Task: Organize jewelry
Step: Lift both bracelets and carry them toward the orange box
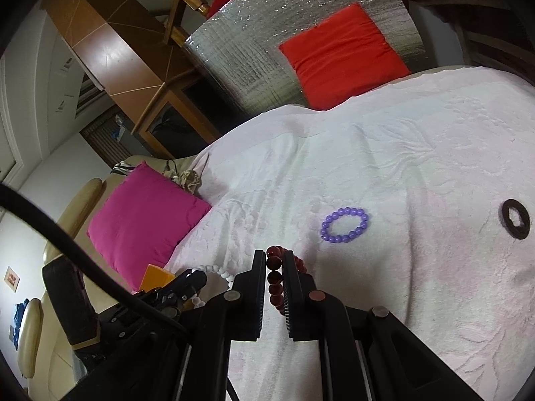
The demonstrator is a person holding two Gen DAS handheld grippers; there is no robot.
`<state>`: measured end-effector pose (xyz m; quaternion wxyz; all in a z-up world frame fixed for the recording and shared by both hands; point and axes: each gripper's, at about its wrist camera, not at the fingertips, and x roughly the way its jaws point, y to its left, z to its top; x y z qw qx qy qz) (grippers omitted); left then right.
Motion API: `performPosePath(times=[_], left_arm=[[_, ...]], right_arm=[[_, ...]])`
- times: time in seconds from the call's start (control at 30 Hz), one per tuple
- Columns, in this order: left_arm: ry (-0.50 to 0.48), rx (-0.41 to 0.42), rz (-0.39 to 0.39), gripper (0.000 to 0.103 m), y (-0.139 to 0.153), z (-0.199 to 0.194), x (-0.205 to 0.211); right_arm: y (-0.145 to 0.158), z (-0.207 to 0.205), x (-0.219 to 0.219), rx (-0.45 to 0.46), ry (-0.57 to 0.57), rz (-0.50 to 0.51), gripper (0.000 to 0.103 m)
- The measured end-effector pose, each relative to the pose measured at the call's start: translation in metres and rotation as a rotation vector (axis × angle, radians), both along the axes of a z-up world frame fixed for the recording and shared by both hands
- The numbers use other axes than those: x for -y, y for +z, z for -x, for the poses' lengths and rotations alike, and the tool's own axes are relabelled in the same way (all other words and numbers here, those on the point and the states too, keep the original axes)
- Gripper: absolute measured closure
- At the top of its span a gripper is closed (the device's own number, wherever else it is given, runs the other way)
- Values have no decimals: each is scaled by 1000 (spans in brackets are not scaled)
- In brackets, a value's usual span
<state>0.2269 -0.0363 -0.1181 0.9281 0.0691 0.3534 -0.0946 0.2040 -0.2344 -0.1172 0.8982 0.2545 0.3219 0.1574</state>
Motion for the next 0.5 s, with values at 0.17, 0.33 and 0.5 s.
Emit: performPosePath(times=[0.17, 0.33, 0.5], left_arm=[[39, 29, 12, 93, 6, 11, -8], [74, 40, 12, 93, 5, 26, -20], [121, 44, 7, 93, 4, 42, -34]], right_arm=[[3, 2, -9, 13, 14, -7, 92], [6, 5, -22, 26, 37, -10, 92], [9, 8, -34, 43, 61, -17, 92]])
